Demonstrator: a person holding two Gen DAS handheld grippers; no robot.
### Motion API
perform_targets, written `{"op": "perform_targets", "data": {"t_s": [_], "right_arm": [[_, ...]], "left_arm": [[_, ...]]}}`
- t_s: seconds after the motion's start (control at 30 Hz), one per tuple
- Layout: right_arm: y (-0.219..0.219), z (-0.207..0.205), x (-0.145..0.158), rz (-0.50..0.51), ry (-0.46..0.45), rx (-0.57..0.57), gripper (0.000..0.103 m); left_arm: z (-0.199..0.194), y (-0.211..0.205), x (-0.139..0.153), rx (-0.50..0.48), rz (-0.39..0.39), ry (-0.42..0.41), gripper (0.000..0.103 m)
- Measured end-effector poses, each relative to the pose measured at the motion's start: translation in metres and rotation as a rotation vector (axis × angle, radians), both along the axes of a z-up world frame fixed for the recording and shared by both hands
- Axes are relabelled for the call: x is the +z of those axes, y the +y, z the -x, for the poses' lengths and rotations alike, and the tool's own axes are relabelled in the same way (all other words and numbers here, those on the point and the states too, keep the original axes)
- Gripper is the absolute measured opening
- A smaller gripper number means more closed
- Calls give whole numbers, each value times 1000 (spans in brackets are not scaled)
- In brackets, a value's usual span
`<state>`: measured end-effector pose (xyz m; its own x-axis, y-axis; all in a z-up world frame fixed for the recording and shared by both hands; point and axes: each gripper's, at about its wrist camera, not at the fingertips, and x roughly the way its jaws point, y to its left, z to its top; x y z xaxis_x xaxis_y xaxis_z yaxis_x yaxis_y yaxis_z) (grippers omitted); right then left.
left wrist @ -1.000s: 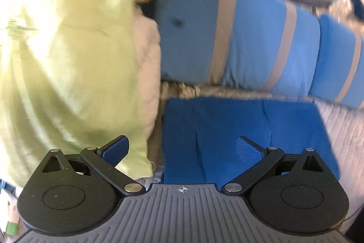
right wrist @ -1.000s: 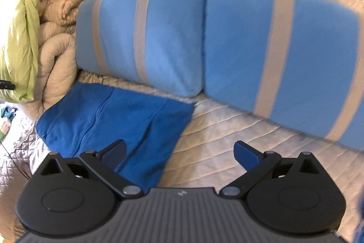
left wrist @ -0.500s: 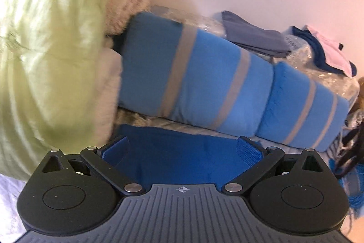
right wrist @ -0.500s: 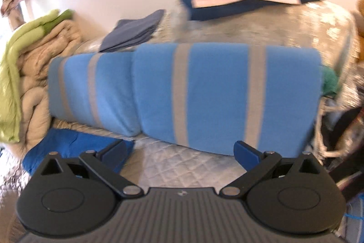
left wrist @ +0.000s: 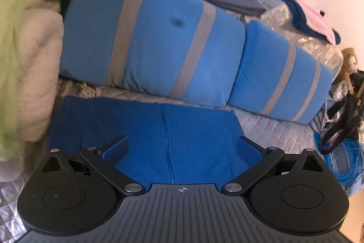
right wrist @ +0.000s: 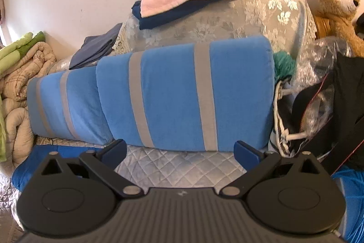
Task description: Fold clothes
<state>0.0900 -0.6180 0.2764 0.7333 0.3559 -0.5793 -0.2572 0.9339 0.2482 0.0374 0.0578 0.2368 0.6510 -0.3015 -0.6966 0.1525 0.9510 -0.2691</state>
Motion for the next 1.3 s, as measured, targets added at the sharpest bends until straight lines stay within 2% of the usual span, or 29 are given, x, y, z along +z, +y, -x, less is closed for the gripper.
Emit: {"op": "perform_targets", "data": {"t_s": [0.13,0.3,0.43,0.6,0.7,0.8,0.9,1.03,1.13,1.17,1.23,1.3], "right_arm": [[14,6,-21,-32,31,41,103],[44,16,-47,-42,49,64,103],[75,32,-70,-28,39,84,103],[107,52,-115,-73,56,154,103],[127,65,-143,-102,67,197,103],[146,77,-170,-130,78,239,103],[154,82,-193,-179,96,221,103],[160,85,-211,-197,99,203,103],[152,85,-214,-251,98,180,103],[149,85,-216,-267,103,166,103],[142,83,-220,-312,126,128,103],[134,82,-223,-353,134,89,103]], "left_arm": [[-9,-2,-32,17,-75,24,103],[-17,9,-65,107,-176,16,103],[-22,22,-82,179,-196,-21,103],[-29,43,-102,263,-160,-63,103],[-38,53,-116,292,-153,-46,103],[-49,57,-129,305,-186,-41,103],[-61,60,-139,318,-201,-58,103],[-81,62,-158,327,-230,-76,103],[-90,63,-191,328,-299,-68,103],[-87,62,-201,332,-315,-101,103],[-73,56,-217,351,-334,-218,103],[-67,46,-221,380,-380,-269,103]]}}
